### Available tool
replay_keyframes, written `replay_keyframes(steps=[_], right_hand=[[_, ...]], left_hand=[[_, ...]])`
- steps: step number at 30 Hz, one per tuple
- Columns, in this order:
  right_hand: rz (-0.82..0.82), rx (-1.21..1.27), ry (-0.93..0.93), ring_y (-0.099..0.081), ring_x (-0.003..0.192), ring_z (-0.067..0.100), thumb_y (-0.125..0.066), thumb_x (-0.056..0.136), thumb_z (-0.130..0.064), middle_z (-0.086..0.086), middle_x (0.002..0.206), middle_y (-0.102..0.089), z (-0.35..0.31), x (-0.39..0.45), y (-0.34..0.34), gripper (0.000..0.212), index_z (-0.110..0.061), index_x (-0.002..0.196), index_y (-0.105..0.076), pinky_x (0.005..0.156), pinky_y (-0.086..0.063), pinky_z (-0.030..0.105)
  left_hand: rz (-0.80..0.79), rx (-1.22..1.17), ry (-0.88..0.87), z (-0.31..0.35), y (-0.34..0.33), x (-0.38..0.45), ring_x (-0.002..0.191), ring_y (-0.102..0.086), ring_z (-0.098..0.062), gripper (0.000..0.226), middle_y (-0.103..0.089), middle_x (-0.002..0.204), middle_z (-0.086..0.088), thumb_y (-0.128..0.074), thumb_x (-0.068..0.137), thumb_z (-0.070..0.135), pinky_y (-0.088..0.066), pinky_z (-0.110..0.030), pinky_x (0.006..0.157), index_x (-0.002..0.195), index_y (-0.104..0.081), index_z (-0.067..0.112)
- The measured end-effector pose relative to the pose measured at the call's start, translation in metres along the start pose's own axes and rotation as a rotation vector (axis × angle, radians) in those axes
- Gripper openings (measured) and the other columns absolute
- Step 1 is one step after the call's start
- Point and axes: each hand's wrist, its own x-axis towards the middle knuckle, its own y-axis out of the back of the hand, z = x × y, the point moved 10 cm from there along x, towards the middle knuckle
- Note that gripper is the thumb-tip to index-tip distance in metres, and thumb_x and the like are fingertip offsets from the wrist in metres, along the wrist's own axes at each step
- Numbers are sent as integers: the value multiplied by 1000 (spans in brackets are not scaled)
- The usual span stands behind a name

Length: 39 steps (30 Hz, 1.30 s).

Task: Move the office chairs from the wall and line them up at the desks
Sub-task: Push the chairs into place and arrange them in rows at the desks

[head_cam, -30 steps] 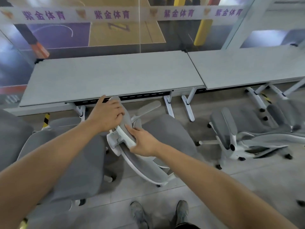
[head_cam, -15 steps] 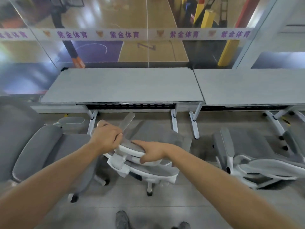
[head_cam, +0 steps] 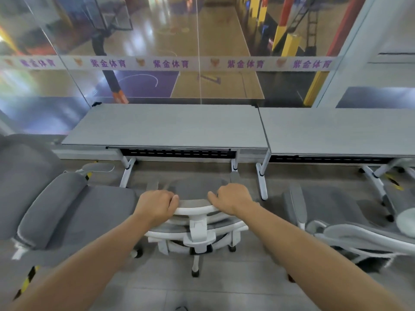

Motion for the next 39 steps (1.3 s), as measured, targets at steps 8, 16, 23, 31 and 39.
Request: replay_keyframes(steps=[8, 16, 23, 31, 39], right_hand=[[11, -42, -27, -52, 55, 24, -21, 94, -55, 3, 55, -52, 14, -16, -7, 66, -13, 59, -58, 55, -44, 29], [46, -3, -75, -54, 55, 26, -22, 90, -53, 2, 52, -47, 22, -27, -9, 61, -15, 58, -58, 54, -42, 30], [44, 9, -96, -42, 50, 21, -21, 90, -53, -1, 51, -41, 34, -37, -11, 57, -17, 56, -48, 51, -38, 28], [51, 19, -136, -40, 50, 21, -23, 92, -53, -2, 49, -39, 57, -45, -9, 56, -18, 55, -47, 51, -37, 28], [45, 51, -141, -39, 50, 20, -27, 93, -51, -2, 50, -39, 71, -49, -7, 53, -18, 57, -49, 51, -37, 29]], left_hand=[[-55, 2, -15, 13, -6, -1, 52, -48, -15, 45, -48, 54, 4, -20, 89, 43, -47, -31, 59, 56, -41, 20], [-37, -9, -66, 26, -4, 1, 50, -45, -13, 44, -48, 53, 4, -23, 89, 41, -35, -26, 51, 56, -42, 19], [-42, -30, -92, 40, -4, 4, 49, -41, -11, 42, -47, 54, 4, -22, 88, 40, -26, -26, 49, 56, -40, 19], [-37, -38, -108, 59, -8, 13, 48, -41, -11, 42, -47, 52, 4, -29, 93, 38, -27, -26, 49, 58, -45, 18], [-36, -41, -118, 72, -10, 16, 48, -43, -13, 45, -48, 52, 4, -27, 92, 41, -25, -26, 48, 58, -44, 17]])
